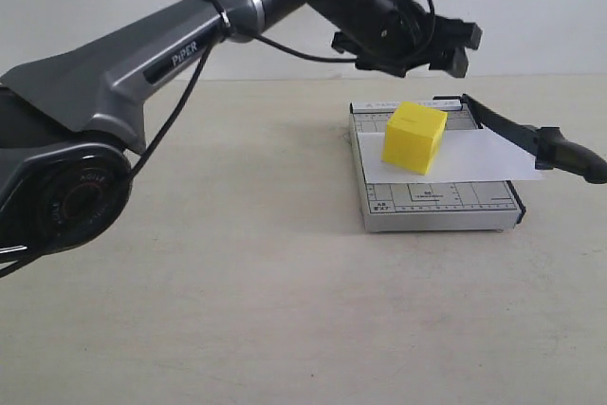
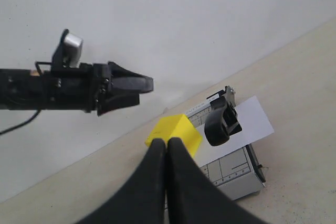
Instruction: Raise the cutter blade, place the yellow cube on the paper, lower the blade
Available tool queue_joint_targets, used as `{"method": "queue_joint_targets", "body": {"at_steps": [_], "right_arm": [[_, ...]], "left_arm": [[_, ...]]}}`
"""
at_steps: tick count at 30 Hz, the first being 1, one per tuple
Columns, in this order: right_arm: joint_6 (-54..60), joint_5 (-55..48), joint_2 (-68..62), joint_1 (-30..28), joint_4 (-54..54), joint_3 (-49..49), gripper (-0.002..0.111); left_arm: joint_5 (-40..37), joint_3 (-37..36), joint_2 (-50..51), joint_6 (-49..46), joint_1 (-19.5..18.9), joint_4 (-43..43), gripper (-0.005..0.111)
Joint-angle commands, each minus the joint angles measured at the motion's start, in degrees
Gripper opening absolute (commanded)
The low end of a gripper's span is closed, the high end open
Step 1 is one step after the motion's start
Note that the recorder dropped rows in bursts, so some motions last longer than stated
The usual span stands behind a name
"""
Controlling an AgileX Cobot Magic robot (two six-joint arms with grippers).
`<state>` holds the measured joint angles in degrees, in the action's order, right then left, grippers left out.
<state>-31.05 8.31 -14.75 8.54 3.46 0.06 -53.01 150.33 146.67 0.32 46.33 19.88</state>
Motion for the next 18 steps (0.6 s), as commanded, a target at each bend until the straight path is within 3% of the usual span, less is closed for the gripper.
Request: {"method": "queue_joint_targets", "body": {"at_steps": [1, 7, 18], "right_arm": [[0.07, 0.43, 0.19, 0.05, -0.42, -0.06, 0.000], [0.07, 0.43, 0.19, 0.05, -0.42, -0.06, 0.000], [0.07, 0.43, 0.19, 0.05, -0.42, -0.06, 0.000]], "left_arm": [[-6.03, 4.21, -4.24, -1.30, 0.33, -3.13, 0.071], [-10.39, 4.94, -10.59, -0.02, -0.83, -9.39, 0.071], [-16.95, 4.94, -23.35, 0.00, -5.09, -11.54, 0.066]]}}
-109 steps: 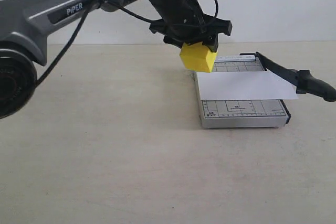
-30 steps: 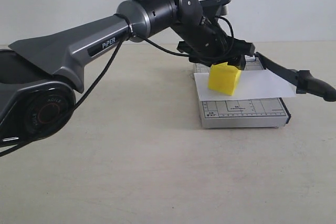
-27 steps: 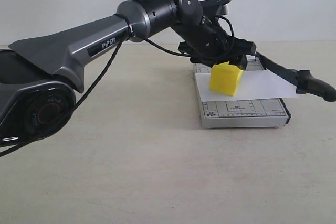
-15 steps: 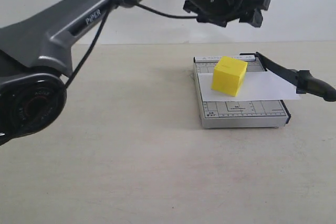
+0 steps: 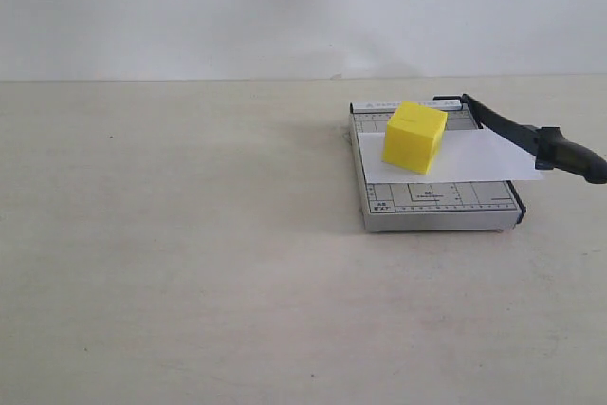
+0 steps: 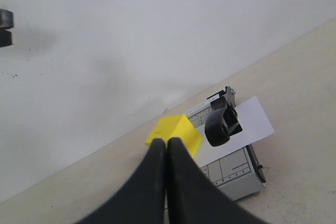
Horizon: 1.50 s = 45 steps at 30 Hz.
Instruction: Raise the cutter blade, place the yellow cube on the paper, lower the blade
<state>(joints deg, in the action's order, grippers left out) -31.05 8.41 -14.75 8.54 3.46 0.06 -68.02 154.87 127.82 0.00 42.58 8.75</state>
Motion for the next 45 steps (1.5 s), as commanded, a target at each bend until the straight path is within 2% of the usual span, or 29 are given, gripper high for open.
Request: {"method": "queue_joint_targets", "body": {"at_steps": [1, 10, 22, 26, 32, 35, 45], "right_arm": [[0.07, 0.19, 0.19, 0.05, -0.42, -0.06, 0.000], [0.45, -0.52, 0.19, 0.05, -0.42, -0.06, 0.000], [1.23, -4.10, 0.19, 0.05, -0.42, -0.06, 0.000], [1.23, -4.10, 0.19, 0.05, -0.42, -0.06, 0.000], [1.64, -4.11, 0.19, 0.05, -0.42, -0.06, 0.000], [1.64, -4.11, 0.19, 0.05, -0.42, -0.06, 0.000], [1.88, -4.35, 0.19, 0.05, -0.42, -0.06, 0.000]], "left_arm": [[-1.94, 0.40, -5.47, 0.33, -1.46, -0.42, 0.066], [-1.94, -0.63, -14.96, -0.62, -1.96, -0.89, 0.065], [-1.94, -12.94, -21.51, -1.50, -1.96, -2.96, 0.065], [-1.94, -19.03, -26.23, -1.94, -1.96, -6.18, 0.061], [-1.94, -34.48, -37.78, -1.94, -1.96, -10.80, 0.060], [-1.10, -46.12, -46.00, -1.54, -1.96, -11.82, 0.060], [23.73, -92.97, -81.43, 4.59, -1.96, -12.64, 0.060]]}}
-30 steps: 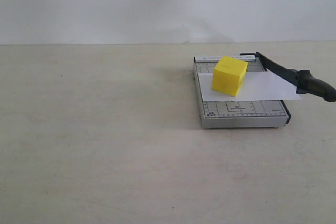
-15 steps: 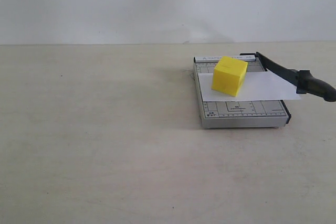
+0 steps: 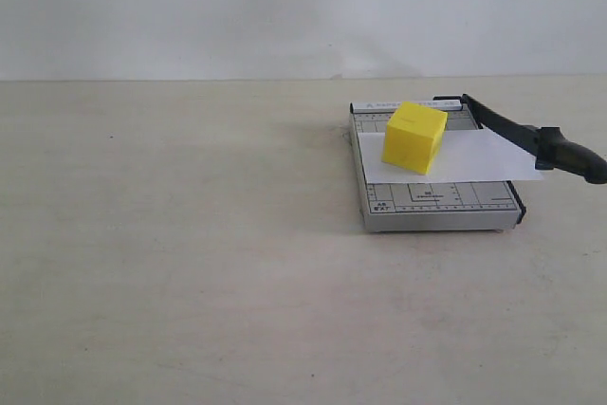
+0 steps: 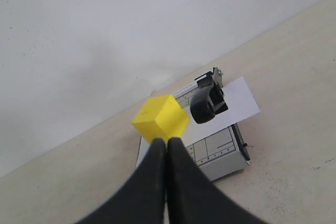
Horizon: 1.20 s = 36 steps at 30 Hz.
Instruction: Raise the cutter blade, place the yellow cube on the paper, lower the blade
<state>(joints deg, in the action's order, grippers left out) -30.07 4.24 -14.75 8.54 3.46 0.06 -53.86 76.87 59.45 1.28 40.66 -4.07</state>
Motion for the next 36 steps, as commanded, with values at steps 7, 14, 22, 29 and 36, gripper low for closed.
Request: {"method": "queue_joint_targets", "body": {"at_steps": [7, 14, 22, 29, 36], "right_arm": [[2.06, -0.64, 0.19, 0.05, -0.42, -0.06, 0.000], [2.04, 0.90, 0.19, 0.05, -0.42, -0.06, 0.000], [2.21, 0.42, 0.19, 0.05, -0.42, -0.06, 0.000], [5.48, 0.29, 0.19, 0.05, -0.42, -0.06, 0.000], [8.41, 0.29, 0.19, 0.05, -0.42, -0.06, 0.000]], "left_arm": [[17.64, -38.62, -40.92, 12.03, -0.05, 0.00, 0.060], [13.86, -47.67, -58.04, 15.92, -0.05, -1.49, 0.060], [13.32, -51.42, -59.45, 20.15, -0.05, -2.31, 0.060], [19.02, -52.49, -59.45, 20.15, -0.05, -2.43, 0.060], [37.19, -59.56, -59.45, 20.15, -0.05, -12.13, 0.060]]}}
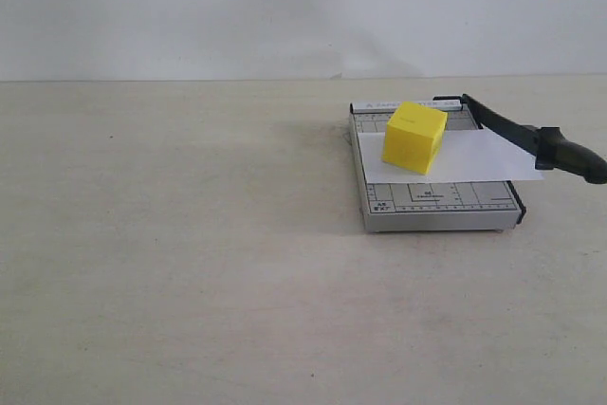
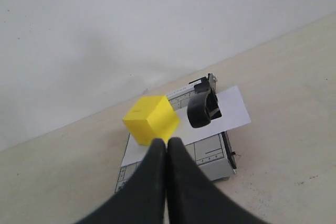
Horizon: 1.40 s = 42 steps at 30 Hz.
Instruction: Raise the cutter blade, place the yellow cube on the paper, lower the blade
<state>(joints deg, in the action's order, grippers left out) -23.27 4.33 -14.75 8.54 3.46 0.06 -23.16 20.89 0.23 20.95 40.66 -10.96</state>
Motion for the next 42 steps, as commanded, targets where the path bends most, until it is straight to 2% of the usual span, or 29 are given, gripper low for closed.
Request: {"method": "queue_joint_targets", "body": {"at_steps": [1, 5, 7, 10, 16, 17, 19, 21, 22, 24, 25, 28, 34, 42], "right_arm": [[1.61, 0.20, 0.19, 0.05, -0.42, -0.06, 0.000], [2.51, 0.20, 0.19, 0.05, -0.42, -0.06, 0.000], [2.83, 0.20, 0.19, 0.05, -0.42, -0.06, 0.000], [2.83, 0.20, 0.19, 0.05, -0.42, -0.06, 0.000], [2.76, 1.25, 0.19, 0.05, -0.42, -0.06, 0.000], [4.86, 1.46, 0.19, 0.05, -0.42, -0.06, 0.000], [11.60, -4.33, 0.19, 0.05, -1.32, -4.69, 0.002], [14.55, -15.33, -0.63, 0.05, -1.32, -11.51, 0.017], [15.22, -20.14, -1.94, 0.05, -1.47, -14.82, 0.030], [14.98, -27.57, -6.76, 0.05, -2.41, -21.38, 0.065], [14.88, -29.99, -10.08, 0.05, -2.63, -24.25, 0.071], [14.88, -36.47, -18.27, 0.05, -2.63, -30.92, 0.066], [16.74, -49.17, -37.66, 0.05, -2.63, -44.98, 0.066], [23.27, -59.24, -56.55, 0.05, 0.58, -58.82, 0.066]], "left_arm": [[6.38, -4.70, -0.23, 0.47, -0.05, -5.63, 0.060], [6.27, -9.91, -0.23, 1.17, -0.05, -5.63, 0.060], [6.68, -12.42, -0.23, 4.50, -0.05, -5.63, 0.060], [10.54, -14.99, -0.23, 7.69, -0.05, -5.63, 0.060], [12.41, -15.48, -0.23, 7.49, -0.05, -6.91, 0.060], [12.29, -15.48, -0.23, 7.49, -0.05, -6.91, 0.060], [12.20, -15.48, -0.23, 7.31, -0.05, -6.91, 0.060], [12.20, -15.48, -0.23, 7.31, -0.05, -6.91, 0.060], [12.20, -15.48, -0.23, 7.31, -0.05, -6.91, 0.060], [12.20, -15.48, -0.23, 7.31, -0.05, -6.91, 0.060], [12.20, -15.48, -0.23, 7.31, -0.05, -6.91, 0.060], [12.20, -15.48, -0.23, 7.31, -0.05, -6.91, 0.060], [12.20, -15.48, -0.23, 7.31, -0.05, -6.91, 0.060], [12.20, -15.48, -0.23, 7.31, -0.05, -6.91, 0.060]]}}
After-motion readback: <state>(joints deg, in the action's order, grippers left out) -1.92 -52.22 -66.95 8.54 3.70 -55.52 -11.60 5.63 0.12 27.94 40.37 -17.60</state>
